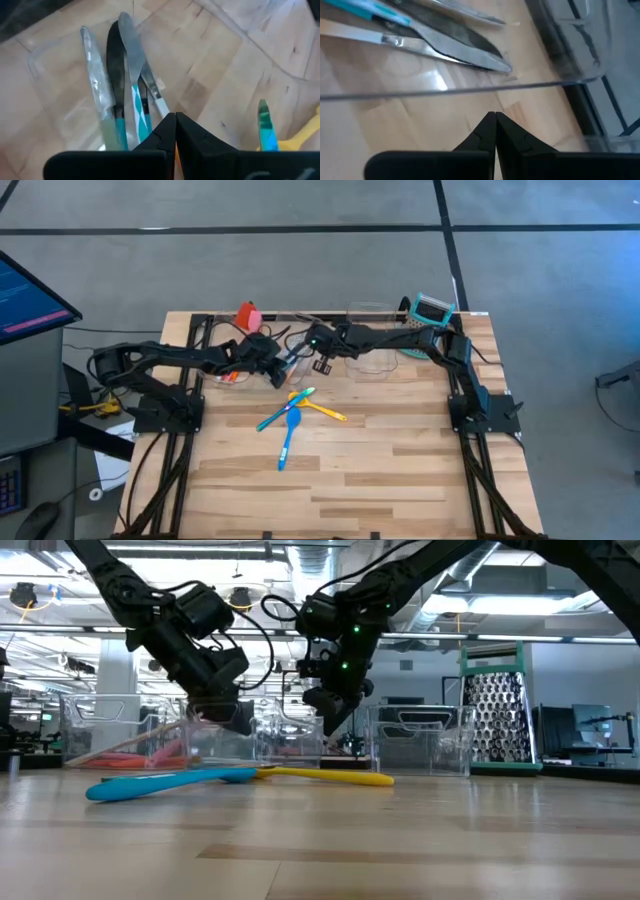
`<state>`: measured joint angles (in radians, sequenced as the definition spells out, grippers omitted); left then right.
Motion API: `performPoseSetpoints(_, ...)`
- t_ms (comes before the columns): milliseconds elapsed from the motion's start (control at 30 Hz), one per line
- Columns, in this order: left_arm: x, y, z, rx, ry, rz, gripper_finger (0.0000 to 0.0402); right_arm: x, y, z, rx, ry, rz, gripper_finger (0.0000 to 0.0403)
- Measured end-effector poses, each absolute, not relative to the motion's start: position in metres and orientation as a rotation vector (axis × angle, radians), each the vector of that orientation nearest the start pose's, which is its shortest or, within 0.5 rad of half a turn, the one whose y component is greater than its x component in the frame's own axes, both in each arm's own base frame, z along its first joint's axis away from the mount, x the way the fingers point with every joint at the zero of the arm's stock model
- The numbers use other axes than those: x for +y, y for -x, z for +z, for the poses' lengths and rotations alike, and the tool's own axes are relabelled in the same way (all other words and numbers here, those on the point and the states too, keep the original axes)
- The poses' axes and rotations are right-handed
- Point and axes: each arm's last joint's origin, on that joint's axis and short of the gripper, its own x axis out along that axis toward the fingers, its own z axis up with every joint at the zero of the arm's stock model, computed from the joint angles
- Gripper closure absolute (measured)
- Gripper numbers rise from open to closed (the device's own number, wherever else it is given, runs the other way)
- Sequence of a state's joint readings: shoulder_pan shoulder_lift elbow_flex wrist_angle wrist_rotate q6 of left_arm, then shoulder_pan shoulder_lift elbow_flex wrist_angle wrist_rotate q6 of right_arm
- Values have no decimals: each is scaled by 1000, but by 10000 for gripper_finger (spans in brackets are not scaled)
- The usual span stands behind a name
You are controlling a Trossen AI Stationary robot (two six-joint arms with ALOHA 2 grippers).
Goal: Pick & Place Kitchen Items
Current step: Adjust the transparent bins on the table
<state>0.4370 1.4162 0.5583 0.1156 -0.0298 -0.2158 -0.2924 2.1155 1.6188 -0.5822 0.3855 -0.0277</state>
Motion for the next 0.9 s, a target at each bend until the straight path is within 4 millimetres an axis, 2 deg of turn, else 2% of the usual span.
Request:
performPoseSetpoints(433,110,-230,176,553,322,541,401,-145,-430,187,1016,98,-548,403)
performPoseSetpoints(633,107,-224,199,438,301,535,401,-153,-430,188,997,127,-547,403)
performPoseSetpoints(900,96,-211,232,298,250,501,401,-174,-426,195,945,131,-566,403)
